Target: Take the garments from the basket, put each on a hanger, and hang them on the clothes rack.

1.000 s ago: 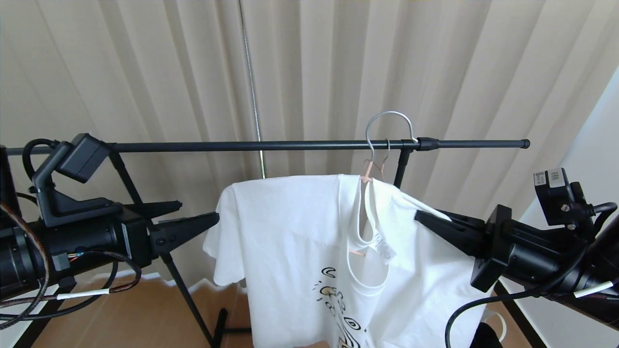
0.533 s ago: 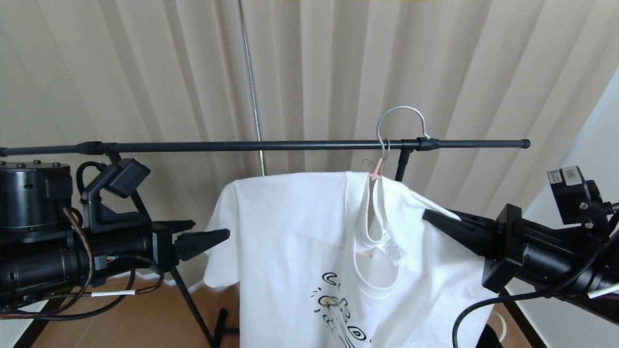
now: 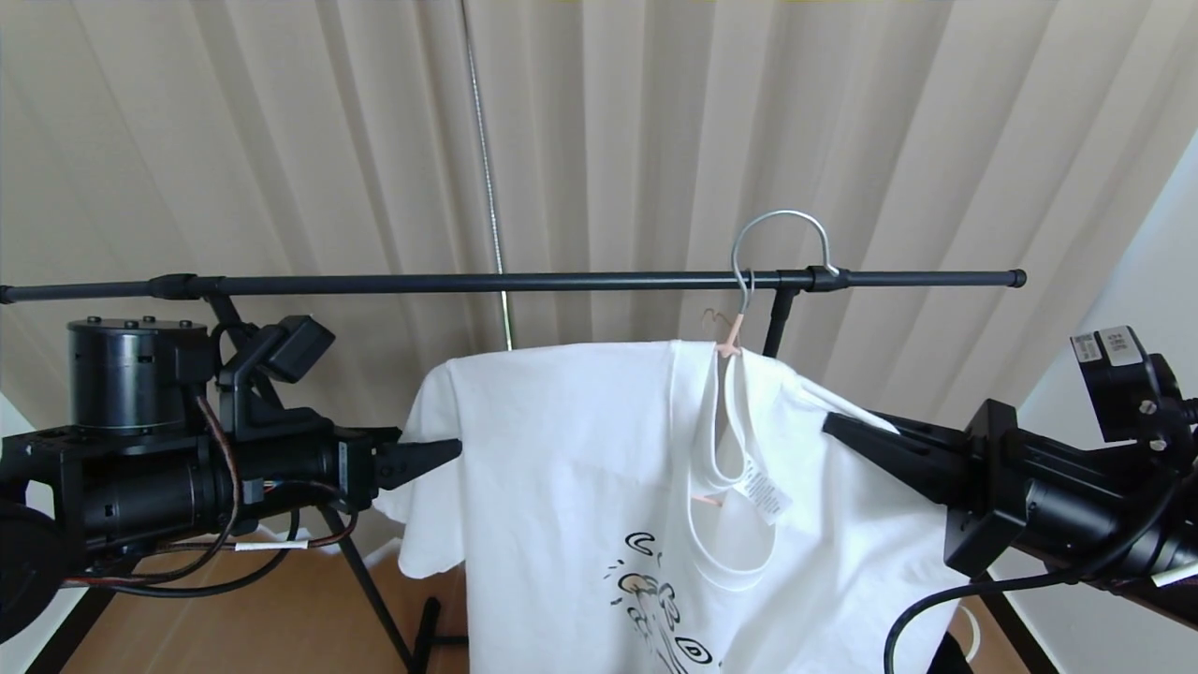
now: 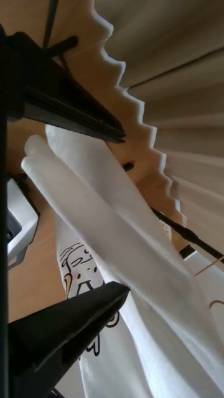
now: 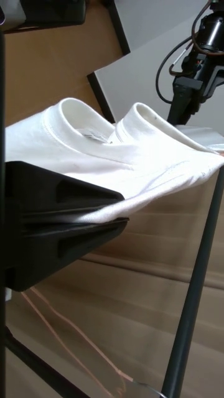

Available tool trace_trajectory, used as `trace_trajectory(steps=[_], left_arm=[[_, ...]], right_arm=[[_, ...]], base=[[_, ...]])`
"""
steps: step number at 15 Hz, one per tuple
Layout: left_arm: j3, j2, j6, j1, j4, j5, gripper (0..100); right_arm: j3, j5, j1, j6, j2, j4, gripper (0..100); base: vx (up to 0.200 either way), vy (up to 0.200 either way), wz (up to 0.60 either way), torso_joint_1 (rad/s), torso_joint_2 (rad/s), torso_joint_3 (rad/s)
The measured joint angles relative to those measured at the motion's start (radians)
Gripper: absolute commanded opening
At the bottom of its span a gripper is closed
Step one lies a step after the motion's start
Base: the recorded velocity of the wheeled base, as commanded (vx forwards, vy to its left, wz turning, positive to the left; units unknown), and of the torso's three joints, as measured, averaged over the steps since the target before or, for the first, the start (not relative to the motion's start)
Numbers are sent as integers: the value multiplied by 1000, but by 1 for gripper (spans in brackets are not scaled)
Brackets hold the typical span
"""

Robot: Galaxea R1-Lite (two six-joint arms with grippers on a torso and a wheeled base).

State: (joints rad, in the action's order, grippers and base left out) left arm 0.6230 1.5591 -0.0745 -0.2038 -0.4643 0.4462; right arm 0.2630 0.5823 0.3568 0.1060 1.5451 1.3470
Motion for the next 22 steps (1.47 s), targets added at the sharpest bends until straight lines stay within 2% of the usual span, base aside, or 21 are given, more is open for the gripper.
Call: trace_trajectory(steps=[5, 8, 14, 22], left_arm=[[-14, 1, -4, 1, -1, -3, 0], [-31, -4, -34, 9, 0, -8, 0], [-73, -24, -52, 79, 0, -5, 0], [-118, -43, -53, 116, 0, -4, 0]], right_arm=[[4, 0, -9, 4, 0, 0, 0], [8, 0, -22, 5, 2, 0, 0], [10, 2, -27, 7, 3, 1, 0], [12, 2, -32, 17, 1, 1, 0]], base=[[0, 0, 0, 0, 0, 0], [0, 0, 0, 0, 0, 0], [0, 0, 0, 0, 0, 0], [0, 0, 0, 0, 0, 0]])
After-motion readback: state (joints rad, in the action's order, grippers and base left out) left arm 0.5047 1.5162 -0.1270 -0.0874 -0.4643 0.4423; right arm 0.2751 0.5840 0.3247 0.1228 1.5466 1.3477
